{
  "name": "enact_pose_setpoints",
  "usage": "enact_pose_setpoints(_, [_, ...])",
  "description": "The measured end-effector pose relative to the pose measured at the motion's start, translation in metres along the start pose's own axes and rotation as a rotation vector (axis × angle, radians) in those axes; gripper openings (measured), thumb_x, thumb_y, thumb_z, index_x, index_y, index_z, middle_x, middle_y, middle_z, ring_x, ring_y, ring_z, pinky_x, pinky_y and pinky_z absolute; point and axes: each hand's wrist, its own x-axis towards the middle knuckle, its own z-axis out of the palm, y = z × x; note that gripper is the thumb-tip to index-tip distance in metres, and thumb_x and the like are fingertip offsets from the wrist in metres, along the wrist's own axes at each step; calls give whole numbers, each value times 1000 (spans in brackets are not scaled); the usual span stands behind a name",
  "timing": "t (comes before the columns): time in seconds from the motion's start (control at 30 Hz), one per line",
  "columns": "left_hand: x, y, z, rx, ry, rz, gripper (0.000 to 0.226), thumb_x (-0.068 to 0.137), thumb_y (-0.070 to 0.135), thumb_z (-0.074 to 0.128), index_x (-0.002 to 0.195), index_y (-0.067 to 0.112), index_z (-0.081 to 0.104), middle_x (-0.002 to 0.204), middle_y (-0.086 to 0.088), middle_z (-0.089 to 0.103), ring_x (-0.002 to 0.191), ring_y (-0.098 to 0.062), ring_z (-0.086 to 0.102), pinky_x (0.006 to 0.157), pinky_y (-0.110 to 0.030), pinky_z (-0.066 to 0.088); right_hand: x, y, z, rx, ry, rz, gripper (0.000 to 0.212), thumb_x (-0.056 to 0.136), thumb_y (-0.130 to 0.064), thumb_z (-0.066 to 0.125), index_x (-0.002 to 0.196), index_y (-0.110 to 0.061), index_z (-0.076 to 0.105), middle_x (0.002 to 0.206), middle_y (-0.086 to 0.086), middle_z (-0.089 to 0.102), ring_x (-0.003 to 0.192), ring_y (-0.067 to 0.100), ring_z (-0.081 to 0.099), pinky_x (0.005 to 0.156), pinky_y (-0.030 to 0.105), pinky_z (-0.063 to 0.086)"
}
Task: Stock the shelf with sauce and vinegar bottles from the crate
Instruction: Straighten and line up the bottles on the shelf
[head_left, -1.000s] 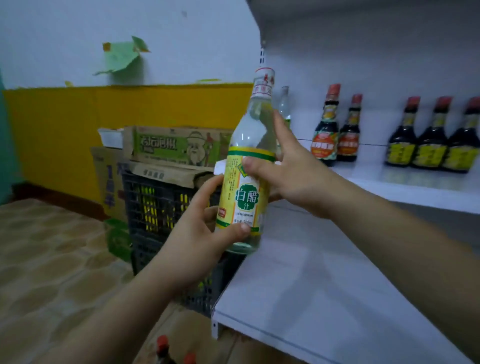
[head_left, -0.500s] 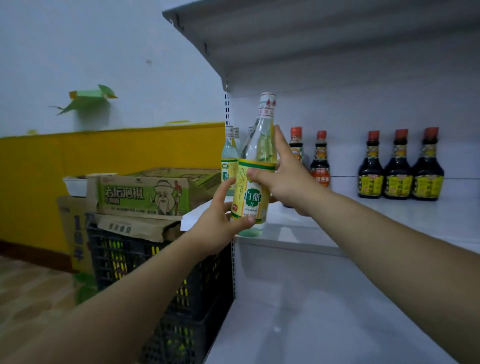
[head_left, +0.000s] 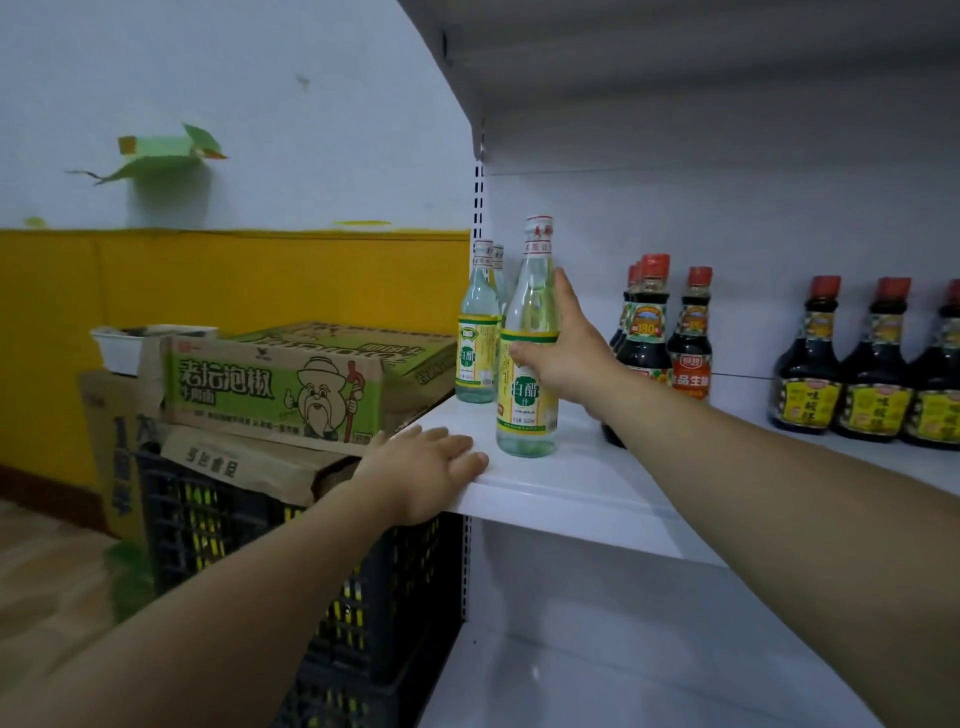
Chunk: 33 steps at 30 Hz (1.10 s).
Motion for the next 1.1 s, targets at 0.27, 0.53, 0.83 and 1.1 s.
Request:
enact_pose_setpoints(0.27, [2, -6, 12, 8, 125, 24, 59, 88, 65, 12, 137, 43, 36, 145, 10, 39, 137, -20, 28, 105, -45, 25, 61, 32, 24, -51, 122, 70, 99, 85, -21, 71, 148, -51, 2, 126, 10, 43, 104, 30, 60, 90, 44, 53])
enact_pose_setpoints(0.53, [1, -6, 17, -26, 150, -9, 74, 76, 71, 2, 140, 48, 31, 151, 17, 29, 142, -15, 20, 110, -42, 18, 95, 61, 26, -19, 123, 94, 90, 89, -22, 67, 151, -41, 4, 136, 6, 48, 116, 29, 56, 95, 49, 50])
enact_pose_setpoints(0.83, [2, -5, 18, -25, 153, -21, 73, 75, 72, 3, 139, 50, 29, 151, 18, 28, 142, -14, 20, 111, -44, 17, 119, 76, 41, -96, 172, 74, 87, 91, -25, 64, 152, -39, 4, 137, 10, 40, 115, 30, 54, 91, 44, 51])
enact_pose_setpoints(1.1, [1, -6, 18, -32, 144, -24, 74, 74, 72, 2, 141, 50, 26, 154, 17, 24, 143, -13, 17, 112, -43, 15, 126, 87, 51, -224, 244, 31, 84, 94, -35, 60, 152, -36, 0, 140, 11, 38, 115, 31, 53, 90, 44, 50])
